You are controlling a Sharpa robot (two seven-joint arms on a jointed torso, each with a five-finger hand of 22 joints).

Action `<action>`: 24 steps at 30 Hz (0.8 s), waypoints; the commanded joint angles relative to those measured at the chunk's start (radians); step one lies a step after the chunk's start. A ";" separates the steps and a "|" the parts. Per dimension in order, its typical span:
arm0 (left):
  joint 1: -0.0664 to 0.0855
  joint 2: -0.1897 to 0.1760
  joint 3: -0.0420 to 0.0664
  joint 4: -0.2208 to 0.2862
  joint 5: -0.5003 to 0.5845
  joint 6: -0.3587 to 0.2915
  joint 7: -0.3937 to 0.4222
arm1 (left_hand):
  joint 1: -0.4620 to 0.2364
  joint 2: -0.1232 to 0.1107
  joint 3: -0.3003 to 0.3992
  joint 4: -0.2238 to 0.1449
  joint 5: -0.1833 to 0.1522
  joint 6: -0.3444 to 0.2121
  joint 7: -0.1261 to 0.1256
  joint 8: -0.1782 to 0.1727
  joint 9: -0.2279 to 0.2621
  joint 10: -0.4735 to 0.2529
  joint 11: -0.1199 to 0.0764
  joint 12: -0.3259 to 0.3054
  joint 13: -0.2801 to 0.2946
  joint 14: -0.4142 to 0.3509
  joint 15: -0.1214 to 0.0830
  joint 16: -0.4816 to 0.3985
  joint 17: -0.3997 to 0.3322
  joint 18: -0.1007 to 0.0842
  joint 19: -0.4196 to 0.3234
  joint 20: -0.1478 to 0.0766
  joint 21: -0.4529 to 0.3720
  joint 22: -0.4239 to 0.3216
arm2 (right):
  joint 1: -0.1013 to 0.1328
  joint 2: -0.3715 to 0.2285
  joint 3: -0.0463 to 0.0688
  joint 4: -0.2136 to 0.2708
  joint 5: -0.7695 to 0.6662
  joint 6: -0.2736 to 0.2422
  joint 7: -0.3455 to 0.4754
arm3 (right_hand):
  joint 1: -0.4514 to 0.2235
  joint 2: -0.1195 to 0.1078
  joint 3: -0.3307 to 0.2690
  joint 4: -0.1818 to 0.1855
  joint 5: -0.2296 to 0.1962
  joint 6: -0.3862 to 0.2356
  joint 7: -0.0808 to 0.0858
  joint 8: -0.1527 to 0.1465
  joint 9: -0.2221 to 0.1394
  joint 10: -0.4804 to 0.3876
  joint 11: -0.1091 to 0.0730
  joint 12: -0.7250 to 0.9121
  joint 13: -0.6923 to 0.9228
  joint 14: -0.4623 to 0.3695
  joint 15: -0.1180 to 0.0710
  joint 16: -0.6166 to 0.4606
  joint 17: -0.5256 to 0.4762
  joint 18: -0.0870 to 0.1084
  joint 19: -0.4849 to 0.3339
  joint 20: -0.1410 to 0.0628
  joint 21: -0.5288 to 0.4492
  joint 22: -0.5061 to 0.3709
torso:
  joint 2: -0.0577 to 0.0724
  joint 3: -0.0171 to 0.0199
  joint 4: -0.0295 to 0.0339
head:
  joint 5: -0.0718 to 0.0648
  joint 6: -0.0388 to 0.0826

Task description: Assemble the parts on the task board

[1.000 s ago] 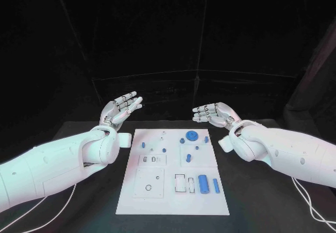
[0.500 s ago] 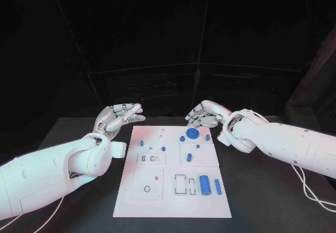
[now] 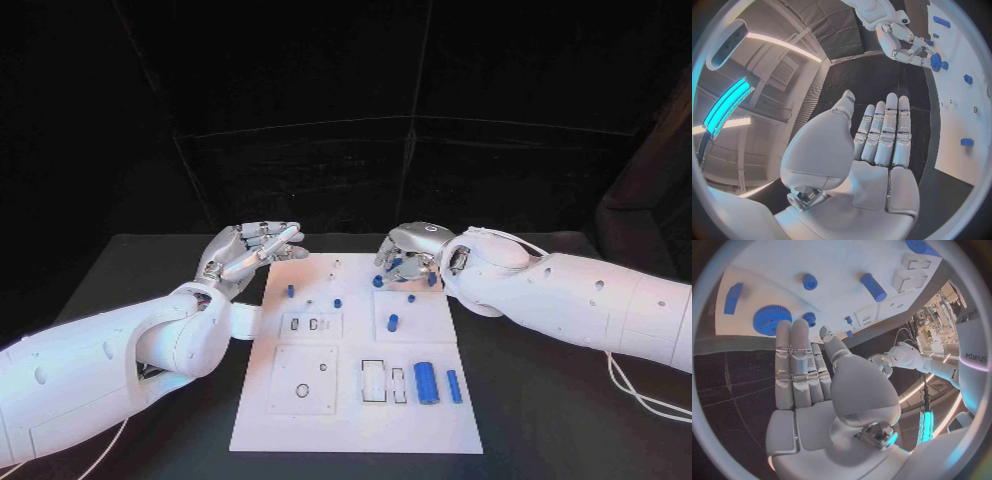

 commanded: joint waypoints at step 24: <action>0.003 0.004 0.001 0.017 -0.014 0.034 -0.011 | -0.001 0.020 -0.004 -0.016 0.001 0.010 0.000 -0.011 -0.006 0.013 0.003 -0.014 -0.003 0.007 0.001 -0.016 0.002 0.013 0.012 0.002 -0.012 -0.008 | 0.004 0.058 0.002 -0.052 -0.089 0.096 -0.030 | -0.035 -0.004 0.139 0.002 -0.005 -0.012 0.009 -0.005 0.000 -0.016 0.008 -0.002 -0.001 0.022 0.007 0.540 0.468 -0.040 0.063 0.018 0.460 0.516 | 0.026 0.0021 0.0032 | -0.001 -0.009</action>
